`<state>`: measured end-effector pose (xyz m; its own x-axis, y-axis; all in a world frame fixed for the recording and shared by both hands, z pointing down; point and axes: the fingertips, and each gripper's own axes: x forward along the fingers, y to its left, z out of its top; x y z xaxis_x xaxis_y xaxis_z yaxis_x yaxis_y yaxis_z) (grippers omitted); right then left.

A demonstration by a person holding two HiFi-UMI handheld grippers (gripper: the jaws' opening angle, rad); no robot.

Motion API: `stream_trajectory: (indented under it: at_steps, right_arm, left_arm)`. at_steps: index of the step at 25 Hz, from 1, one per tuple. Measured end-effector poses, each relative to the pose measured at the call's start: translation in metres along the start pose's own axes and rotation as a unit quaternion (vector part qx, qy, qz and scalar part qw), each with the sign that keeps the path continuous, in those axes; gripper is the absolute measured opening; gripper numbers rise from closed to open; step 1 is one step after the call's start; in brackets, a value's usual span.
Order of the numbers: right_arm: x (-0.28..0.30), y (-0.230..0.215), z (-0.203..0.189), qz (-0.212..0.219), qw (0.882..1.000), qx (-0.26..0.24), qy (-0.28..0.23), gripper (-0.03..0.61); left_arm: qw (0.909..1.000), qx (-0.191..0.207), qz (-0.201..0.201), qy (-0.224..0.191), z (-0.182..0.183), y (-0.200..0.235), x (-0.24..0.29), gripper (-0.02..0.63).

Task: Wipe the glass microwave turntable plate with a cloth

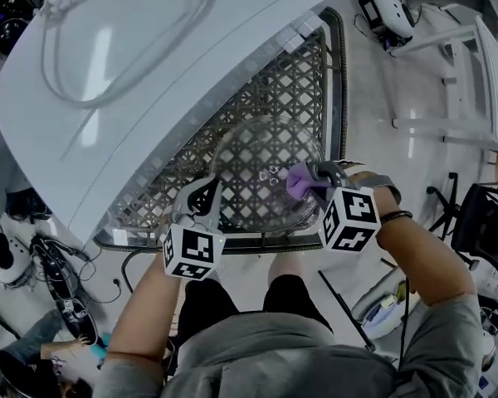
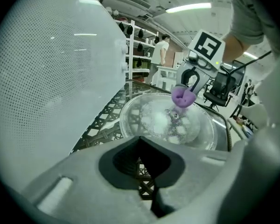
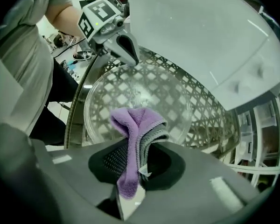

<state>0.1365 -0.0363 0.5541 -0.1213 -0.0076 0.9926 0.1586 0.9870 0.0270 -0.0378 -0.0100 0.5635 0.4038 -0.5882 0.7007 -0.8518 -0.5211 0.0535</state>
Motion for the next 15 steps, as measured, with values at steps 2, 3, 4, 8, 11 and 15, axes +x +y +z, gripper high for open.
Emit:
stream_trajectory:
  at_steps: [2, 3, 4, 8, 11, 15]
  right_arm:
    - [-0.005, -0.001, -0.020, -0.002, 1.000, 0.009, 0.012, 0.098]
    - [-0.006, -0.001, -0.025, -0.003, 1.000, 0.011, 0.015, 0.098]
    - [-0.007, -0.001, -0.027, -0.004, 1.000, 0.013, 0.015, 0.098]
    - [-0.009, -0.002, -0.029, -0.009, 1.000, 0.014, 0.011, 0.098]
    - [-0.012, 0.000, -0.023, -0.016, 1.000, -0.001, 0.000, 0.100]
    - [-0.013, 0.028, 0.044, -0.003, 0.996, -0.031, -0.088, 0.099]
  left_arm:
    - [1.0000, 0.001, 0.000, 0.004, 0.000, 0.000, -0.001, 0.000]
    - [1.0000, 0.002, 0.001, 0.005, 0.000, 0.001, -0.001, -0.002]
    - [1.0000, 0.002, 0.002, 0.006, 0.000, 0.001, -0.001, -0.002]
    - [0.9999, -0.004, 0.006, 0.009, 0.002, 0.001, -0.001, -0.001]
    - [0.9999, -0.009, 0.000, 0.008, 0.002, 0.000, -0.001, -0.002]
    - [0.9999, -0.014, -0.007, 0.000, 0.004, 0.001, -0.002, -0.001]
